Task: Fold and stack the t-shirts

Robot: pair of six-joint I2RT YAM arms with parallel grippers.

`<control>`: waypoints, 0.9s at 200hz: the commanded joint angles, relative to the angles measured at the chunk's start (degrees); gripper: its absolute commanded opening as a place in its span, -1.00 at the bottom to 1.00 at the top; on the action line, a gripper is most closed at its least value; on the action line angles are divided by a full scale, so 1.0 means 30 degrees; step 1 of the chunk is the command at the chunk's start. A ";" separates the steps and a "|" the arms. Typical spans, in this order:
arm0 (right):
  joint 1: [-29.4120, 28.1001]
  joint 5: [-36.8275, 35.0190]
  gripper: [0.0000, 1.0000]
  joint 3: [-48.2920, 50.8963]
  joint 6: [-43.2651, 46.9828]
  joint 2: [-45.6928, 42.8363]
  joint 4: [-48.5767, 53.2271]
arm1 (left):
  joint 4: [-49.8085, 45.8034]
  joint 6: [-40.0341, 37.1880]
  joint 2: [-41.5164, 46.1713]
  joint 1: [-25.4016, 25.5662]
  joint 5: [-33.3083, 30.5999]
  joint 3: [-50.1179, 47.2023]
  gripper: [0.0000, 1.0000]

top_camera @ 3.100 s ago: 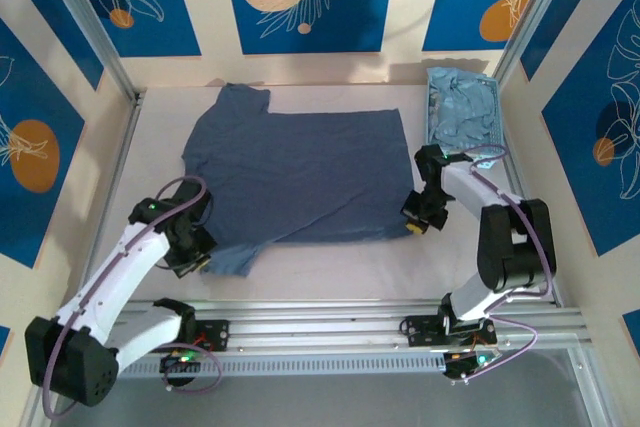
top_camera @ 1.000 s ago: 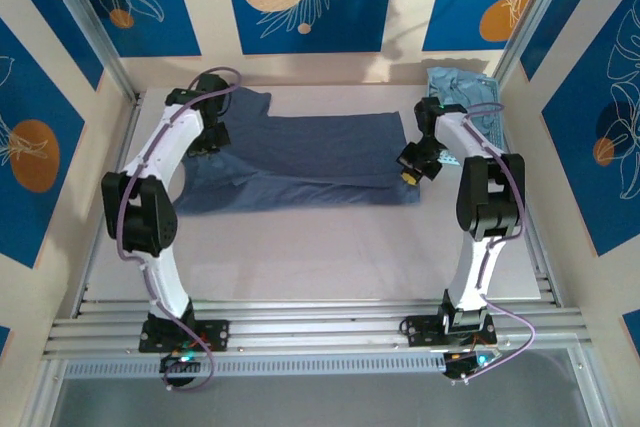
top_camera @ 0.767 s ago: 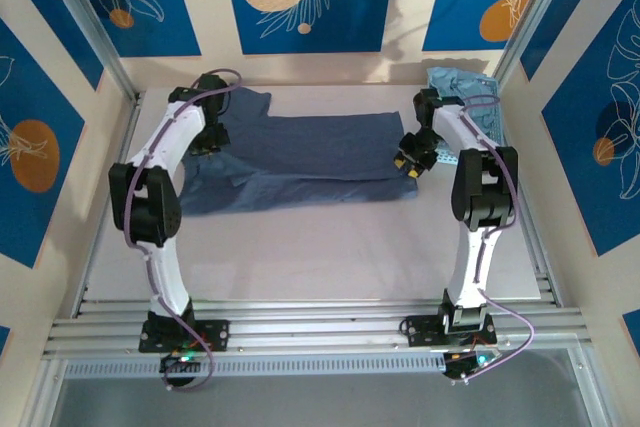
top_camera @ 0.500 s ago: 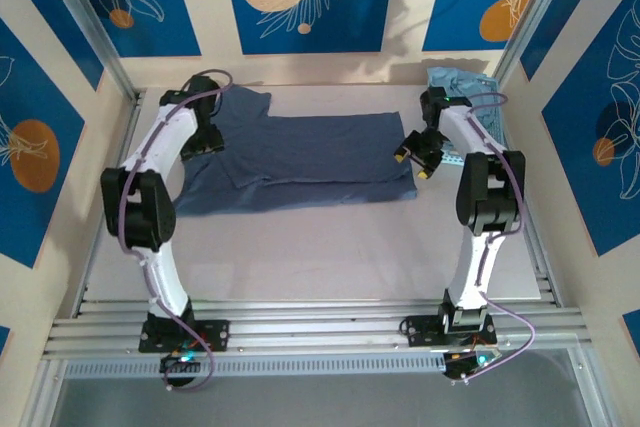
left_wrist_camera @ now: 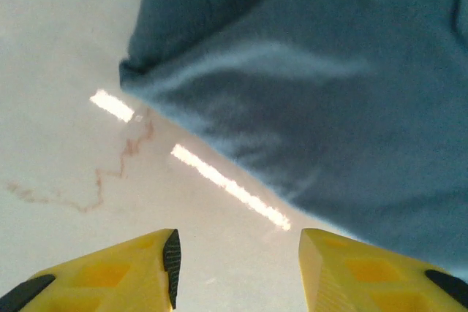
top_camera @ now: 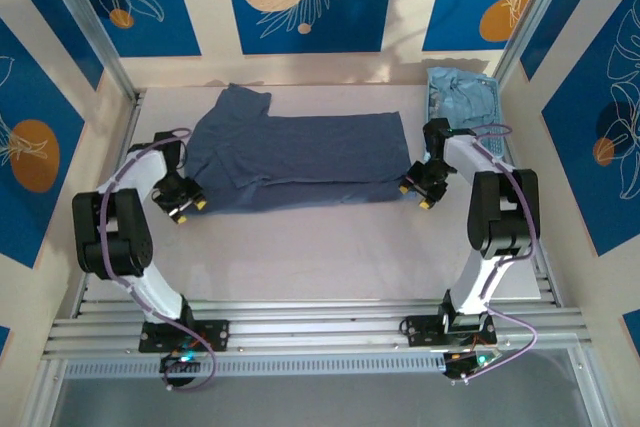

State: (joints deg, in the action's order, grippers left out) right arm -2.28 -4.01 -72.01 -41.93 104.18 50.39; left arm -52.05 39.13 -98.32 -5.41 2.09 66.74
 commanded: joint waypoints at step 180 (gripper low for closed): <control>-0.0962 -0.0374 -1.00 0.2518 -0.2157 -0.1639 0.2367 | -0.0223 0.1178 0.2985 -0.0408 -0.3213 -0.3471 -1.00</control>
State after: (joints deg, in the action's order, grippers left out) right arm -4.69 -5.54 -69.08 -45.45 104.57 52.42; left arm -49.01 39.97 -96.09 -6.13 -4.51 61.58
